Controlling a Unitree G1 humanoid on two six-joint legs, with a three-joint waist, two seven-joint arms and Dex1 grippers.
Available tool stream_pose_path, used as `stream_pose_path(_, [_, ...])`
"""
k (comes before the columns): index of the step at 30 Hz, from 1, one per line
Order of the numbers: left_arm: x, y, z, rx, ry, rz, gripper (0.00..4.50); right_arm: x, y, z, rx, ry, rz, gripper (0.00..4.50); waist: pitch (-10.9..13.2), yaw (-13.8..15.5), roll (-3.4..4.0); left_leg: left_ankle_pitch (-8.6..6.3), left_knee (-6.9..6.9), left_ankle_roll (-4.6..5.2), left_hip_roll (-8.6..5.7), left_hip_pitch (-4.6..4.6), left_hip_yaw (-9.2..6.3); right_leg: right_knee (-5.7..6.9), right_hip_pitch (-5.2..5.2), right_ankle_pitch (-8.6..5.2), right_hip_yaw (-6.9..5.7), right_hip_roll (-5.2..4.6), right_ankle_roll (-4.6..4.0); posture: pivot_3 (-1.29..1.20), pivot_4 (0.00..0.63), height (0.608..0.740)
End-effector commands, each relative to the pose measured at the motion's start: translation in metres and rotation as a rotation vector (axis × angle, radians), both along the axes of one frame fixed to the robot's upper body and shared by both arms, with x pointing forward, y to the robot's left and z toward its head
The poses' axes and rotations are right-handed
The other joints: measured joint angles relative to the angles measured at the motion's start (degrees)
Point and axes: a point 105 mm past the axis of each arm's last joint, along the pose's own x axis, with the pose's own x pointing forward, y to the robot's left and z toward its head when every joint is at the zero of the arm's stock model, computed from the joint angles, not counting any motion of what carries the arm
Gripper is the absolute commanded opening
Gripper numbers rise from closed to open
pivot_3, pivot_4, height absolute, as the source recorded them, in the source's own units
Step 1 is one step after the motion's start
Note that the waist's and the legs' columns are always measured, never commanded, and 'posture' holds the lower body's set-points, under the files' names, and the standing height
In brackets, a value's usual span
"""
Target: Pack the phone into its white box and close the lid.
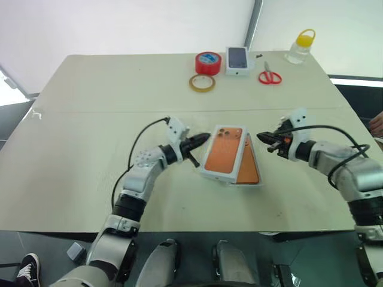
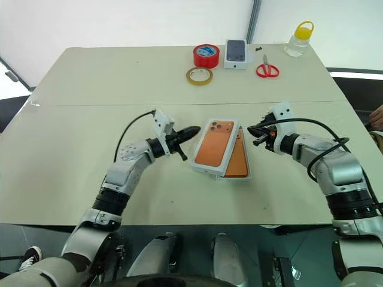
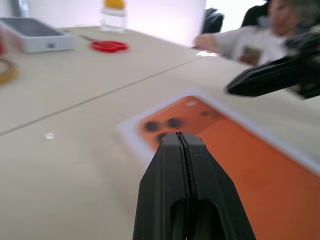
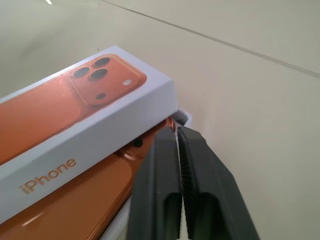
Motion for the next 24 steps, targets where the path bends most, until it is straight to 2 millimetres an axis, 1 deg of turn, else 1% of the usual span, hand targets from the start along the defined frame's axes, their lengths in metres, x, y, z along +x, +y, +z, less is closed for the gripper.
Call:
stream_pose_path(1, [0.005, 0.001, 0.008, 0.033, -0.073, 0.029, 0.0, -0.003, 0.007, 0.006, -0.095, -0.08, 0.058, 0.03, 0.0, 0.13, -0.01, 0.0, 0.0, 0.0, -0.02, 0.0, 0.0, -0.01, 0.01, 0.0, 0.0, 0.01, 0.0, 0.0, 0.15, 0.74])
stream_pose_path(2, [0.005, 0.001, 0.006, 0.044, -0.069, 0.028, 0.0, -0.004, 0.006, 0.003, -0.113, -0.078, 0.062, 0.03, 0.0, 0.23, -0.01, 0.0, 0.0, 0.0, -0.03, 0.0, 0.0, -0.02, 0.01, 0.0, 0.0, 0.0, 0.01, 0.0, 0.15, 0.74])
stream_pose_path(4, [0.005, -0.004, -0.006, 0.083, -0.031, 0.016, 0.0, -0.014, 0.012, 0.001, -0.165, -0.093, 0.131, 0.03, 0.01, 0.71, -0.02, 0.01, 0.01, -0.01, -0.05, 0.0, 0.0, -0.03, 0.02, 0.0, 0.0, -0.06, 0.01, 0.0, 0.15, 0.74])
stream_pose_path(5, [0.003, -0.008, -0.015, 0.116, -0.001, -0.007, 0.0, -0.019, 0.015, -0.002, -0.152, -0.073, 0.154, 0.03, 0.01, 0.89, -0.02, 0.0, 0.01, -0.01, -0.05, 0.0, 0.0, -0.03, 0.01, 0.0, 0.0, -0.06, 0.01, 0.0, 0.15, 0.74])
stream_pose_path(7, [-0.002, -0.015, -0.023, 0.142, 0.019, -0.054, 0.0, -0.021, 0.013, -0.003, -0.113, -0.043, 0.141, 0.03, 0.01, 1.03, -0.02, 0.0, 0.0, -0.01, -0.03, 0.0, 0.0, -0.02, 0.0, 0.0, 0.0, -0.04, 0.01, 0.0, 0.15, 0.74])
stream_pose_path(9, [-0.009, -0.023, -0.035, 0.154, 0.087, -0.113, 0.0, -0.024, 0.01, -0.006, -0.162, -0.047, 0.154, 0.03, 0.01, 1.03, -0.02, 0.0, 0.0, -0.01, -0.03, 0.0, 0.0, -0.02, 0.0, 0.0, 0.0, -0.04, 0.01, 0.0, 0.15, 0.74])
stream_pose_path(11, [-0.013, -0.027, -0.046, 0.164, 0.144, -0.147, 0.0, -0.025, 0.01, -0.007, -0.185, -0.054, 0.16, 0.03, 0.01, 1.02, -0.02, 0.0, 0.0, 0.0, -0.03, 0.0, 0.0, -0.02, 0.0, 0.0, 0.0, -0.04, 0.01, 0.0, 0.15, 0.74])
stream_pose_path(12, [-0.014, -0.03, -0.046, 0.175, 0.114, -0.151, 0.0, -0.026, 0.013, -0.005, -0.161, -0.051, 0.162, 0.03, 0.0, 1.02, 0.0, 0.0, 0.0, 0.0, -0.03, 0.01, -0.01, -0.01, 0.01, 0.0, -0.01, -0.04, 0.01, 0.0, 0.15, 0.74])
stream_pose_path(15, [-0.012, -0.039, -0.033, 0.108, 0.116, -0.166, 0.0, -0.028, 0.016, -0.003, -0.157, -0.057, 0.175, 0.03, 0.0, 1.1, 0.0, 0.0, 0.0, -0.01, -0.02, 0.02, -0.01, -0.02, 0.03, 0.0, -0.01, -0.05, 0.01, 0.0, 0.15, 0.74])
stream_pose_path(19, [-0.014, -0.046, -0.028, 0.1, 0.109, -0.19, 0.0, -0.026, 0.012, -0.001, -0.163, -0.061, 0.159, 0.03, 0.04, 1.15, -0.06, 0.0, 0.01, 0.0, -0.04, 0.01, -0.01, -0.03, 0.04, 0.0, -0.02, -0.08, 0.01, 0.0, 0.15, 0.74])
stream_pose_path(24, [-0.027, -0.062, -0.021, 0.079, 0.097, -0.257, 0.0, -0.031, 0.01, -0.005, -0.175, -0.039, 0.174, 0.03, 0.04, 1.08, -0.07, 0.0, -0.01, -0.01, -0.03, 0.01, -0.01, -0.01, 0.02, 0.0, -0.02, -0.07, 0.01, 0.0, 0.15, 0.74])
